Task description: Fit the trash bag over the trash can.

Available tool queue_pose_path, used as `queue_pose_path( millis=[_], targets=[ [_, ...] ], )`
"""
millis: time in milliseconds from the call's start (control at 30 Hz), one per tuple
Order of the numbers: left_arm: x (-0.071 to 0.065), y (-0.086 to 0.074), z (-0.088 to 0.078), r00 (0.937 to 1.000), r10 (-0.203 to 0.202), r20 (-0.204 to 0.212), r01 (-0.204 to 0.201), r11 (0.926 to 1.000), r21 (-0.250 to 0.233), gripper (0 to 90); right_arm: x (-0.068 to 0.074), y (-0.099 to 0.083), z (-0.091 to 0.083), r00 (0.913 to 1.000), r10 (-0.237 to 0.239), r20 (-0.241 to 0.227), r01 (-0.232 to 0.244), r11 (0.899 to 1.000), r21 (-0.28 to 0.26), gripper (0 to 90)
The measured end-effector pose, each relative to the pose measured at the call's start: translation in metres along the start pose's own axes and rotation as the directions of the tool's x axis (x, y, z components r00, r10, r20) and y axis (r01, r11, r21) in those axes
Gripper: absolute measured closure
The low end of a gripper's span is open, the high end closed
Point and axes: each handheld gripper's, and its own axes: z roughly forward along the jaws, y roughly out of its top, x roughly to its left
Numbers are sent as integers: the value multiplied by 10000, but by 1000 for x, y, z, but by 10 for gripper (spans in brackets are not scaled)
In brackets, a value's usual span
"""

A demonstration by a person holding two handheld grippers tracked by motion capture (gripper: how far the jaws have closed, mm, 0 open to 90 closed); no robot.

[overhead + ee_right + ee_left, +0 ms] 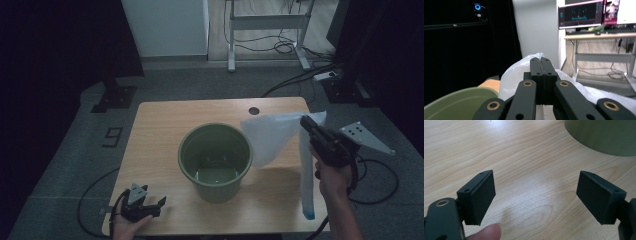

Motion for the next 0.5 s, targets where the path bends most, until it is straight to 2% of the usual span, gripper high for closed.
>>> queue_pose_path(
  millis=[100, 500],
  targets=[
    [1, 0, 0, 10000, -24, 9, 24, 10000, 26, 150, 8, 16, -3, 9997, -252, -48, 251, 9993, -276, 891],
    [0, 0, 2, 9999, -69, 82, 68, 10000, 22, 150, 28, 56, -13, 9974, -555, -470, 506, 9939, -983, 892]
  ],
)
